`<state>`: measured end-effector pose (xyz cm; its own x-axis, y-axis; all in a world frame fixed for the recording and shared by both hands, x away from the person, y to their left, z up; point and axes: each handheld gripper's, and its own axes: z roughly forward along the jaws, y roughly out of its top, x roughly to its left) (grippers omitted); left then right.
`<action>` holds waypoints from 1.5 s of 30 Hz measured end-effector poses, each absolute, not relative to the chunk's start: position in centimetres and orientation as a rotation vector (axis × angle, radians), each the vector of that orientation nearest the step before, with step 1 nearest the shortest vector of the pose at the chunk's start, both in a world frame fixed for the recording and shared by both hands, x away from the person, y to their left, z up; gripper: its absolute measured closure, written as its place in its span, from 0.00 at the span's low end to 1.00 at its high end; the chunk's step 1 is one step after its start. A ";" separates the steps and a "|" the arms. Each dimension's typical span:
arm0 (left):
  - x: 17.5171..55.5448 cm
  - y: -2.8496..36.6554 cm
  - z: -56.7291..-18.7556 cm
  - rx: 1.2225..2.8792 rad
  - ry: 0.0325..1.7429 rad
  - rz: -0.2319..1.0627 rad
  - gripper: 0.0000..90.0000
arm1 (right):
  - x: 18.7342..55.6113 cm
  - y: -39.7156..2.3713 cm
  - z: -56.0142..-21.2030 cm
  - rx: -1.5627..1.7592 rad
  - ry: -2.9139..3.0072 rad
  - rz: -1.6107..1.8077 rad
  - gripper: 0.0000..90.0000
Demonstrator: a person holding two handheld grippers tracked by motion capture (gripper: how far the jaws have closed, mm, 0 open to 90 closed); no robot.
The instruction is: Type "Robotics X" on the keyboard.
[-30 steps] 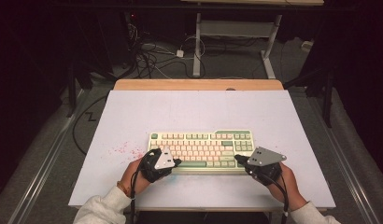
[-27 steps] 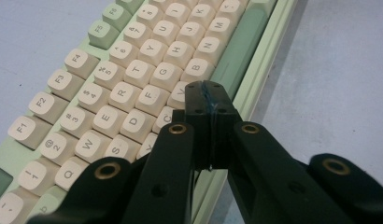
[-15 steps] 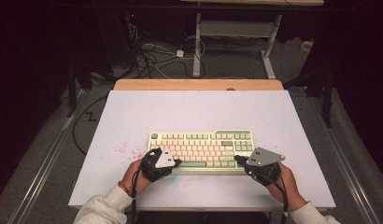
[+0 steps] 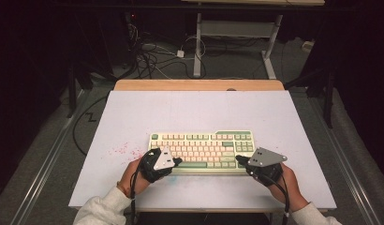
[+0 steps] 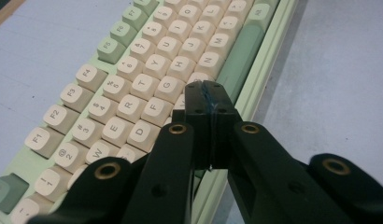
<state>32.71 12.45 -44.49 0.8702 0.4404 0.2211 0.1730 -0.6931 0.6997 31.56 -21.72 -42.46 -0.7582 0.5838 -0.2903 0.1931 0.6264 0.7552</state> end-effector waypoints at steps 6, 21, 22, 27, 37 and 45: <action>32.7 12.6 -44.3 2.323 0.441 0.494 0.97 | 31.6 -21.7 -42.4 0.615 2.326 0.997 1.00; 32.8 13.3 -43.8 2.300 0.459 0.510 0.97 | 31.9 -21.6 -42.5 0.618 2.336 1.003 1.00; 32.8 13.3 -43.8 2.296 0.463 0.508 0.97 | 32.0 -21.6 -42.5 0.616 2.337 1.002 1.00; 32.8 13.4 -43.5 2.281 0.467 0.510 0.97 | 32.4 -21.1 -42.6 0.621 2.349 1.009 1.00; 32.8 14.1 -43.1 2.262 0.481 0.522 0.96 | 33.5 -19.7 -43.3 0.614 2.393 0.980 1.00; 33.0 14.5 -43.3 2.271 0.491 0.515 0.97 | 34.2 -19.0 -44.2 0.603 2.428 0.930 1.00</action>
